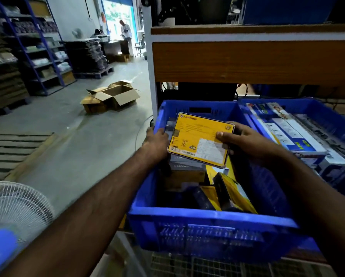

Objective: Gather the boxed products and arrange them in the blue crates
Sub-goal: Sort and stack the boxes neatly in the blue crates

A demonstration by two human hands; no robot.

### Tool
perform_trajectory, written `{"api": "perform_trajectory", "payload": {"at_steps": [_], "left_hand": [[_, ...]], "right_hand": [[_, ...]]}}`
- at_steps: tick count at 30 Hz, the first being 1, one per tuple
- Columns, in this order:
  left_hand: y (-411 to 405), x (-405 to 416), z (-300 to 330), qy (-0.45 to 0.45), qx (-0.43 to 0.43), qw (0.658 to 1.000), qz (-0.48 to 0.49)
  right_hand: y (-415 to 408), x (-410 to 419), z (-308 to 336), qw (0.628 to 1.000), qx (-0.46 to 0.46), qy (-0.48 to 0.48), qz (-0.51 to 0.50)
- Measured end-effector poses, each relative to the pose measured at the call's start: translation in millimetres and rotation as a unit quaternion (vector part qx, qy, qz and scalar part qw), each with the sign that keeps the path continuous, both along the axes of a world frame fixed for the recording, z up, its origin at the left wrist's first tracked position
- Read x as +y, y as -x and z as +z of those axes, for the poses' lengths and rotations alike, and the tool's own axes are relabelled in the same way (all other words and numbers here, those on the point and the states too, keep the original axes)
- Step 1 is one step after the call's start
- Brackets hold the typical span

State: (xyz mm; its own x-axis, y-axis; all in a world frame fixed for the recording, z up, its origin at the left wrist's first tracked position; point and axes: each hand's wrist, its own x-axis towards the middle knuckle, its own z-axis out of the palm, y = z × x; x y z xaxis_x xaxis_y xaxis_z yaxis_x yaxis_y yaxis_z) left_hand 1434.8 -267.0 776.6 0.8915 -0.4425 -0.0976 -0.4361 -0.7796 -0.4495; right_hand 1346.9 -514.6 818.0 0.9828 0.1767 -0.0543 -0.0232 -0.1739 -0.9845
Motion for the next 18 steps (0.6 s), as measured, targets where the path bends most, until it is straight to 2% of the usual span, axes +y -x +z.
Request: {"api": "perform_trajectory", "payload": {"at_steps": [2, 4, 7, 11, 12, 16, 18], "left_hand": [[2.4, 1.4, 2.7, 0.037, 0.020, 0.999, 0.006], [7.7, 7.2, 12.0, 0.171, 0.086, 0.981, 0.015], [8.8, 20.4, 29.2, 0.427, 0.167, 0.889, 0.011], [1.7, 31.1, 40.8, 0.649, 0.132, 0.748, 0.033], [1.1, 31.0, 42.2, 0.671, 0.117, 0.731, 0.030], [4.8, 25.5, 41.5, 0.676, 0.135, 0.724, 0.006], [9.6, 18.8, 39.4, 0.648, 0.143, 0.748, -0.022]], "right_hand": [[0.8, -3.0, 1.2, 0.999, 0.032, -0.002, 0.027], [1.9, -5.5, 1.4, 0.996, 0.068, -0.018, 0.055], [2.8, -3.6, -1.9, 0.991, 0.103, -0.029, 0.084], [1.5, 4.7, -8.2, 0.983, 0.128, -0.002, 0.132], [2.5, 7.7, -8.9, 0.980, 0.131, 0.020, 0.146], [1.6, 25.3, -18.5, 0.973, 0.089, 0.133, 0.169], [-2.7, 30.8, -24.1, 0.959, 0.036, 0.230, 0.164]]}}
